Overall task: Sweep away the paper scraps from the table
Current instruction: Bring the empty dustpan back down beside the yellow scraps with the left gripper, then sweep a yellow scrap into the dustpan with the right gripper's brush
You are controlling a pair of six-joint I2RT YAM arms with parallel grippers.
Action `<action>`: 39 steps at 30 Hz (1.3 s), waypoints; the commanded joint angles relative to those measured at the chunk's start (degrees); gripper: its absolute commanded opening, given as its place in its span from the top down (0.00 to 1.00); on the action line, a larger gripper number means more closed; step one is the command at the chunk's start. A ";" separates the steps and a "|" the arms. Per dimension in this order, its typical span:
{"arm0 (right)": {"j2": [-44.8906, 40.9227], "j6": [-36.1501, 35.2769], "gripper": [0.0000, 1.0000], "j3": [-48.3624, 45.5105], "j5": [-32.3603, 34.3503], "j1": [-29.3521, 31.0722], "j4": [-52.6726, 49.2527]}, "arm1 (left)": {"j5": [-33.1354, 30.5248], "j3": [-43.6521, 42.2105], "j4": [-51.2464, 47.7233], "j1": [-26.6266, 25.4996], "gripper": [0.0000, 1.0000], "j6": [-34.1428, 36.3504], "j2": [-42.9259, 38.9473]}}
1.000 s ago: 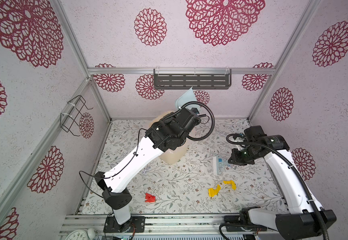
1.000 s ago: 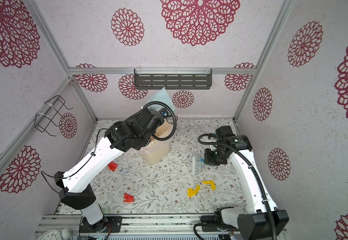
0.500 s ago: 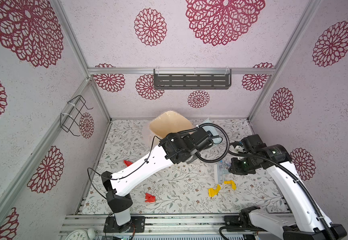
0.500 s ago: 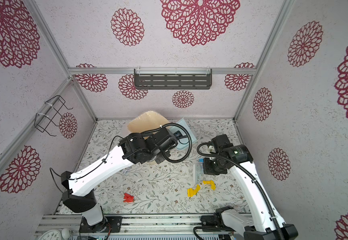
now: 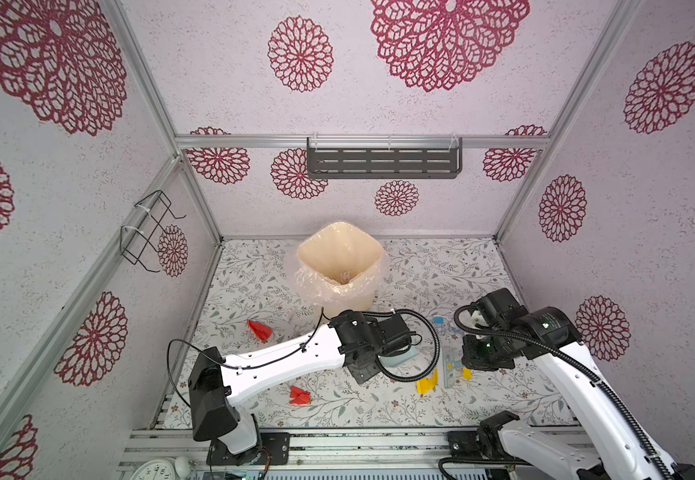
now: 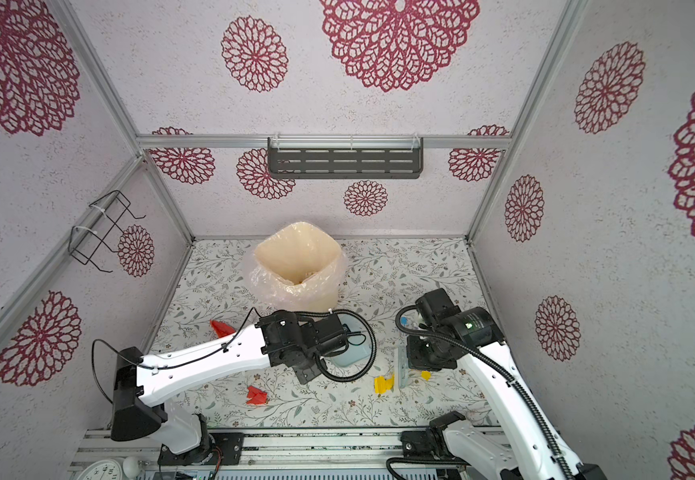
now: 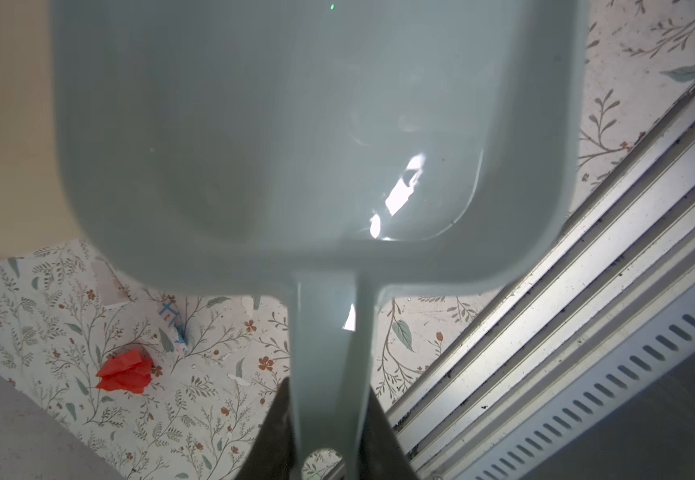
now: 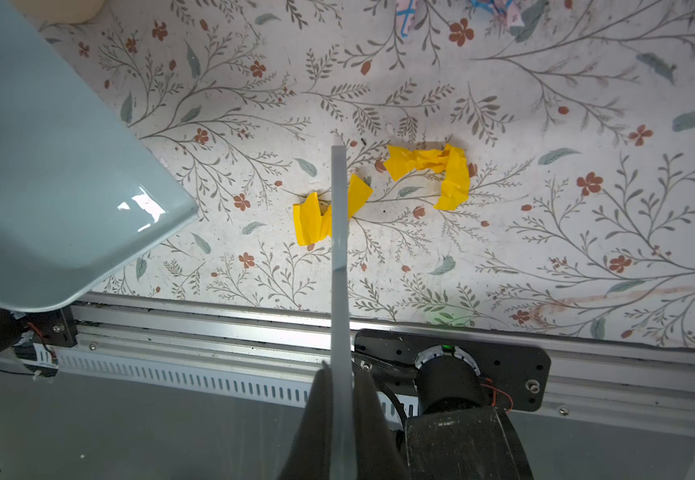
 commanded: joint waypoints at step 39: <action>6.35 4.30 1.00 -7.00 3.64 7.51 2.94 | 13.53 -14.47 10.85 -1.95 1.00 2.65 3.16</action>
